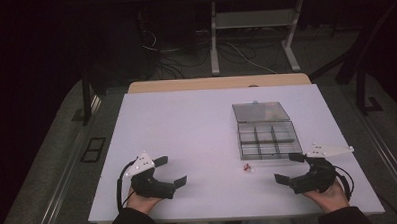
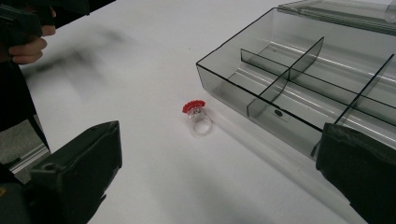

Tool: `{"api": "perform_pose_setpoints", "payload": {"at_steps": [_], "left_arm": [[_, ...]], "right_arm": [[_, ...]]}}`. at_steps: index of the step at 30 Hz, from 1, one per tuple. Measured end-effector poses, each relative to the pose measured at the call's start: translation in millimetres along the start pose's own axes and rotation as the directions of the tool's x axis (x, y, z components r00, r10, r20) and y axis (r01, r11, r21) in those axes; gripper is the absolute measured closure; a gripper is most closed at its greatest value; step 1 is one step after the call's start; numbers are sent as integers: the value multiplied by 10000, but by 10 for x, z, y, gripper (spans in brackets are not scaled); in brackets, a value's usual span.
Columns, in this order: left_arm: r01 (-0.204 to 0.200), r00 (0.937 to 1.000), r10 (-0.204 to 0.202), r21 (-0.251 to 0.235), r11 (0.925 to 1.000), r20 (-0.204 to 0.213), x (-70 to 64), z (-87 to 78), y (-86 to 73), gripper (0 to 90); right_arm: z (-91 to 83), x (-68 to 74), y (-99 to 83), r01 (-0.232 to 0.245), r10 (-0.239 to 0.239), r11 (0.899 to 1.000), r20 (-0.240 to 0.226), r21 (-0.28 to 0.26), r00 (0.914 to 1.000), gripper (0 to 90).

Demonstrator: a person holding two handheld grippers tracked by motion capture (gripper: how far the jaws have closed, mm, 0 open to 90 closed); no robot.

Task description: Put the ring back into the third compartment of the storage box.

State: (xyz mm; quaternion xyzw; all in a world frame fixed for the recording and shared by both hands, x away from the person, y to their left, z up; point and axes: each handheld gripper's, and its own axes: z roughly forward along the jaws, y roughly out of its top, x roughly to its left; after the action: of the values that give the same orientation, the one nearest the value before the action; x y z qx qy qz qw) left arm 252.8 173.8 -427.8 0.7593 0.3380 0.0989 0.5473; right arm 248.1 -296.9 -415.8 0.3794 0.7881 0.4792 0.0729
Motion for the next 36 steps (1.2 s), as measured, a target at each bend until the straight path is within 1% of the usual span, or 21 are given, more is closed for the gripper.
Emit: {"api": "perform_pose_setpoints", "payload": {"at_steps": [11, 24, 36], "left_arm": [[12, 10000, -12, -73, 10000, 29, -8, 3, 3, 0], [-51, 9999, 51, -33, 10000, 98, -19, 11, 6, 0], [-82, 9996, 82, -12, 10000, 265, -46, 19, 21, 0]], "right_arm": [[-8, -7, -2, -1, 1, 9999, 27, 104, 10000, 0], [-30, -8, 3, -56, 56, 9998, -4, 185, 10000, 0], [-74, 2, 63, 43, -42, 9995, -18, 304, 10000, 0]]}}
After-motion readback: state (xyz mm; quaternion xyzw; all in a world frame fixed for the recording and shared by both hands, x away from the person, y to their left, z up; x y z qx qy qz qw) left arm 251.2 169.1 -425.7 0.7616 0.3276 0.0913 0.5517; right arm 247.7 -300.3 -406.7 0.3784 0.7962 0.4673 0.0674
